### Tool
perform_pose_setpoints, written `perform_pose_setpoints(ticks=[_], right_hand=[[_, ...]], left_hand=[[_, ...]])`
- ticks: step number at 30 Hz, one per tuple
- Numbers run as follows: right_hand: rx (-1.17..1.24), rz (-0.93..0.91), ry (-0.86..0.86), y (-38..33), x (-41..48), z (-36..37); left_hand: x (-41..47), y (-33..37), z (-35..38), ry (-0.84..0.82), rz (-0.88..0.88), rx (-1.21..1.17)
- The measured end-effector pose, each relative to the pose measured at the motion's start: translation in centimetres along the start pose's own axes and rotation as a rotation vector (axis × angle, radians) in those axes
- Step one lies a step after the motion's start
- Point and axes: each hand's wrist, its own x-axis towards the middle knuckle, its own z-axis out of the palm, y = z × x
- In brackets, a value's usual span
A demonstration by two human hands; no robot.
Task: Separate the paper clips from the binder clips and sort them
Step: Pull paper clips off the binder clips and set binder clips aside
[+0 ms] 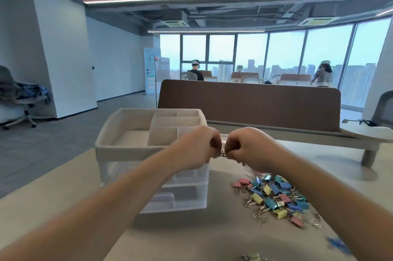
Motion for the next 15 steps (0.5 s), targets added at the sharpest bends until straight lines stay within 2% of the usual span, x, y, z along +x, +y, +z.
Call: perform_pose_setpoints(ticks=[7,15], right_hand=[[0.005,-0.083,0.059,-3.7,5.7,-0.7],[-0.132,-0.078,0.033,-4.2,9.0,1.7]], left_hand=[[1.2,-3.0,-4.9,0.060,-0.091,-0.022],[2.3,-5.8,-4.1,0.016,-0.153,0.174]])
